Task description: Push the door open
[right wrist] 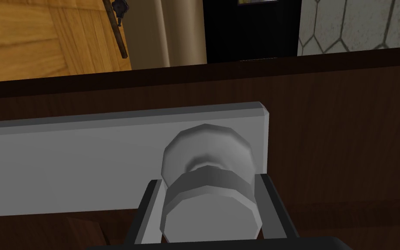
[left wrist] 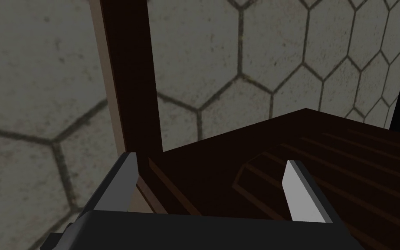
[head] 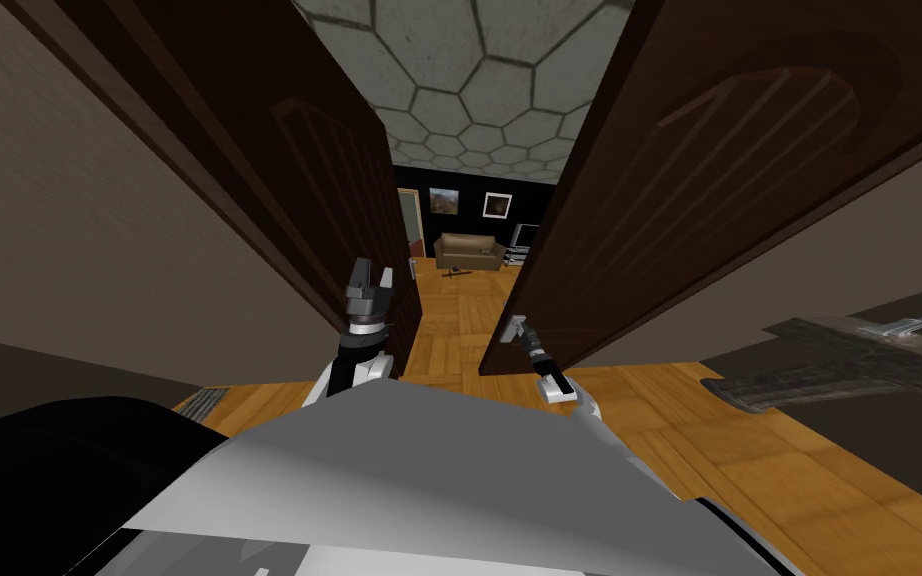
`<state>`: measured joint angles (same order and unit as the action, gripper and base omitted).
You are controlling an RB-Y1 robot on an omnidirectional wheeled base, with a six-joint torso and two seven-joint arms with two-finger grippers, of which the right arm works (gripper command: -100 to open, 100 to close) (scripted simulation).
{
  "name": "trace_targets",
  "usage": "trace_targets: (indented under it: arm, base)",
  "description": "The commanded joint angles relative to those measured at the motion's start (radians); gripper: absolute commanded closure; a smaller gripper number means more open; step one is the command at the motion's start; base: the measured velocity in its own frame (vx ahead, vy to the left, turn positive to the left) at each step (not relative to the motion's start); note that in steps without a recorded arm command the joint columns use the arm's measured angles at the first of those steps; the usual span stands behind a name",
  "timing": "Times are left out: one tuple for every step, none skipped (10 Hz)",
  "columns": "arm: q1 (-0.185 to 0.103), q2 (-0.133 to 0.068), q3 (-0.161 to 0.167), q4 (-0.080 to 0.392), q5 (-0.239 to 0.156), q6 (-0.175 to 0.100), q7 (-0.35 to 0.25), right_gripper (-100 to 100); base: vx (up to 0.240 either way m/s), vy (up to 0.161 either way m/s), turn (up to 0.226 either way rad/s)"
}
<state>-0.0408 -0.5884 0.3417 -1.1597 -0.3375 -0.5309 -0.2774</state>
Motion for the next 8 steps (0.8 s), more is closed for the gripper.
trace_targets:
  arm:
    - [0.007,0.002,0.005,0.001,0.001,0.0,0.0,100]
    - [0.007,0.002,0.005,0.001,0.001,0.0,0.0,100]
    - [0.007,0.002,0.005,0.001,0.001,0.0,0.0,100]
    - [-0.011,0.013,-0.017,0.014,0.002,0.005,0.011,100]
    - [-0.017,0.021,-0.027,0.022,0.004,0.008,0.018,100]
    - [-0.025,0.03,-0.04,0.032,0.006,0.011,0.026,100]
    - [-0.029,0.035,-0.047,0.038,0.007,0.013,0.03,100]
    - [-0.039,0.047,-0.063,0.051,0.009,0.017,0.04,100]
  base:
    - [0.0,0.0,0.0]
    - [0.0,0.0,0.0]
    - [0.0,0.0,0.0]
    - [0.103,0.032,-0.041]
    - [0.169,0.046,-0.047]
    - [0.142,0.063,-0.036]
    - [0.15,0.078,-0.03]
    - [0.163,0.062,-0.037]
